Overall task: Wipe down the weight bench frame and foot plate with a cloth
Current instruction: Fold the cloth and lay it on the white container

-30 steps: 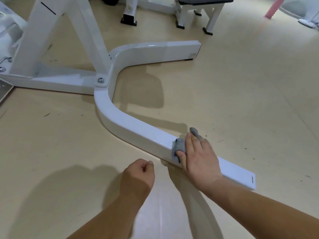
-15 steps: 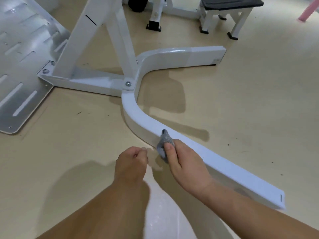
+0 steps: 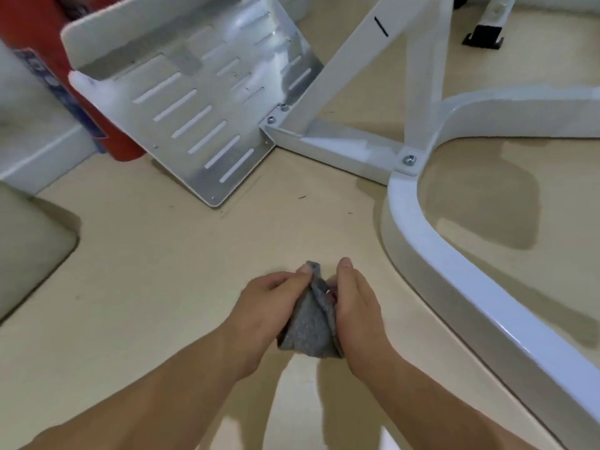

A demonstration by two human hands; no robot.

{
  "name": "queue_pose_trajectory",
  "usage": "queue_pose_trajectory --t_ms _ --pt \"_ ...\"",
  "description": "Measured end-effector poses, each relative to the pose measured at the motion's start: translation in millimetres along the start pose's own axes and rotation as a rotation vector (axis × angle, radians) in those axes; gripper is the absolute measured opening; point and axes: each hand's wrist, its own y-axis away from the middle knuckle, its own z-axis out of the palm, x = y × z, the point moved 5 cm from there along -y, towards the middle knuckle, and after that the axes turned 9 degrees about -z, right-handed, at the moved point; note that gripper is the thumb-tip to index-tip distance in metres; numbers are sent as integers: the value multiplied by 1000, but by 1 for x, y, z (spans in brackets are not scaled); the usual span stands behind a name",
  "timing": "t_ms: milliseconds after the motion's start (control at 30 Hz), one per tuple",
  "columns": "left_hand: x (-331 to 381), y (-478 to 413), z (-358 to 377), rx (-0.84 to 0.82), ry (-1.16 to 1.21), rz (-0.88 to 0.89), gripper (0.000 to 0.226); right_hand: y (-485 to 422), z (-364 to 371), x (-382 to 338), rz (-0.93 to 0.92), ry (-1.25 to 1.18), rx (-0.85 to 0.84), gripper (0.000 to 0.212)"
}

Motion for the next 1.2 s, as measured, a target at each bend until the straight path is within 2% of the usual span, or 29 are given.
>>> queue_pose_trajectory --t_ms 67,167,233,333,467,567,667,833,967,1033,1133,1200 --pt "-8 5 -28 29 -46 -8 24 -4 31 -3 1 -63 -101 70" --pt "-21 15 -71 189 -149 23 18 -3 82 -4 87 -198 -323 78" --pt "-25 27 -102 286 -182 20 25 8 109 -16 71 -175 -482 61" --pt "-17 50 -143 343 -251 -5 25 23 129 -34 23 -119 -533 39" --pt "-3 66 -160 241 -490 -82 22 34 125 -57 -9 -273 -444 20" --pt "11 76 -155 151 -581 -22 22 50 107 -72 -57 -287 -507 15" --pt "28 78 -144 68 -527 81 24 61 74 -83 -104 -262 -529 19" --pt "51 72 -120 -132 -442 237 18 81 40 -86 14 -309 -436 23" --pt "58 73 -133 -235 -403 334 9 84 41 -108 -109 -169 -347 37" --pt "61 73 -158 -239 -390 380 9 82 57 -129 -180 -89 -373 45" --pt "69 77 -210 -253 -366 435 8 84 96 -174 -214 4 -506 36" --pt "76 83 -249 -262 -371 442 7 81 129 -208 -202 40 -614 40"
